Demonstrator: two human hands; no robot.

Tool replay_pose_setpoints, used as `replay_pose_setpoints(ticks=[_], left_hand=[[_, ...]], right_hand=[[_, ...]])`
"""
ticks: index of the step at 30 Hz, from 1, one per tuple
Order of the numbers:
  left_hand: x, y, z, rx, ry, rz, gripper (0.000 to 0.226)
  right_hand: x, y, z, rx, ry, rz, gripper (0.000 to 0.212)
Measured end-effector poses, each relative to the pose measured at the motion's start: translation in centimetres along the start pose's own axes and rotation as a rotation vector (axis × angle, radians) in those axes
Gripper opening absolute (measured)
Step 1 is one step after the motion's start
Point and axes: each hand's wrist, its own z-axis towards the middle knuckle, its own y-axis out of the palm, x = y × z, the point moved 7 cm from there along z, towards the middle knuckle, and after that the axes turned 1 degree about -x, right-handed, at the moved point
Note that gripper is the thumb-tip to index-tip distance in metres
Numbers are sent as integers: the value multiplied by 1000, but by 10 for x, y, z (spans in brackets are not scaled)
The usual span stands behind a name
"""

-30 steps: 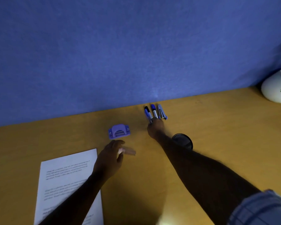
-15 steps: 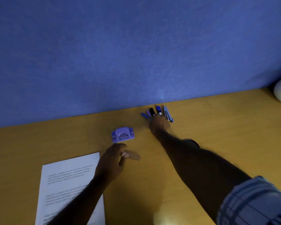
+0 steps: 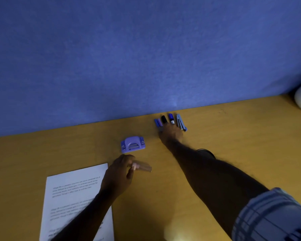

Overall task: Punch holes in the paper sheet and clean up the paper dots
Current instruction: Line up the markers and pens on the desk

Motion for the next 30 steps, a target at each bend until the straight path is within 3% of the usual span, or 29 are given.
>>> replay_pose_setpoints(ticks=[7, 12, 16, 19, 24, 30], left_hand=[[-14, 2, -6, -42, -47, 55, 36], [-18, 3, -9, -93, -37, 159, 32], [-19, 2, -14, -112, -27, 256, 33], [-18, 1, -20, -120, -24, 300, 39], [-16, 0, -33, -117, -56, 350, 57], [-15, 5, -43, -143, -70, 357, 70]], right_hand=[[-1, -4, -7, 26, -62, 39, 29], [-20, 1, -43, 39, -322, 50, 23], [-34, 24, -79, -89, -580, 97, 21], [-40, 42, -103, -225, -684, 80, 33], [-41, 53, -123, -255, -563, 60, 67], [-43, 56, -141, -269, -705, -13, 34]])
